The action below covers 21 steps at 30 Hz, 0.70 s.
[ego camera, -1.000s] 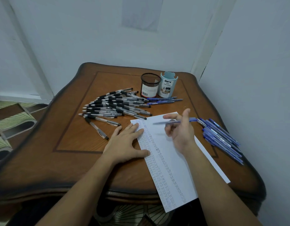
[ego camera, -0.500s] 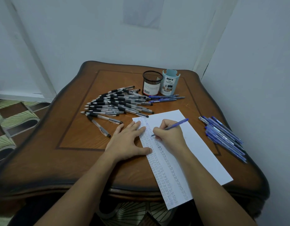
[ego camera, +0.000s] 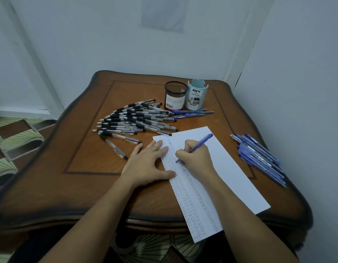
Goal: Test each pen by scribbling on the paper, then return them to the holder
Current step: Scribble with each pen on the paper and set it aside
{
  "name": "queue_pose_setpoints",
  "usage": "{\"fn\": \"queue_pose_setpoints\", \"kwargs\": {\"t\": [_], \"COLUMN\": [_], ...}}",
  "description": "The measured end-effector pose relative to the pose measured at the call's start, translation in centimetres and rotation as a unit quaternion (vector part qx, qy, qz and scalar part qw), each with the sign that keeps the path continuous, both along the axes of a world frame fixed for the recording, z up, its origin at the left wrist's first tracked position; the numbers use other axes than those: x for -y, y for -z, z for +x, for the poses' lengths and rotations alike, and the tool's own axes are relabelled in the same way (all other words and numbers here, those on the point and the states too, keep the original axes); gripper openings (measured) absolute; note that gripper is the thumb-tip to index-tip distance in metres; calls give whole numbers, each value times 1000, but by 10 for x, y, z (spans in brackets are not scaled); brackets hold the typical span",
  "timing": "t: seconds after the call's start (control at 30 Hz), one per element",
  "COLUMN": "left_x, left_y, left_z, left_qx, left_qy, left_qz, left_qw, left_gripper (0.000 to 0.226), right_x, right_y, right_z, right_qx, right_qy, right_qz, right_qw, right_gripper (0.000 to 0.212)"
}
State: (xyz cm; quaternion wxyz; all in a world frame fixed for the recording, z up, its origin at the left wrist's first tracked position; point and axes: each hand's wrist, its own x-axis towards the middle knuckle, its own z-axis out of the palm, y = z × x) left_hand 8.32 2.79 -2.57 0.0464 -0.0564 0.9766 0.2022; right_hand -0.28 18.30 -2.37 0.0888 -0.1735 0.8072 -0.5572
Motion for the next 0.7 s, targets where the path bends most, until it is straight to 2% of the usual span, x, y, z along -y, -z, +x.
{"fn": "queue_pose_setpoints", "kwargs": {"t": [0.23, 0.37, 0.7], "left_x": [-1, -1, -2], "left_y": [-2, -2, -3], "left_z": [1, 0, 1], "left_qx": [10, 13, 14], "left_qy": [2, 0, 0], "left_qz": [-6, -4, -4], "left_qw": [1000, 1000, 1000], "left_gripper": [103, 112, 106], "right_x": [-1, 0, -1], "right_y": [1, 0, 1], "right_z": [-1, -1, -1], "right_qx": [9, -5, 3], "right_qy": [0, 8, 7], "right_qz": [-13, -14, -13], "right_qw": [1000, 1000, 1000], "right_gripper": [44, 41, 41]}}
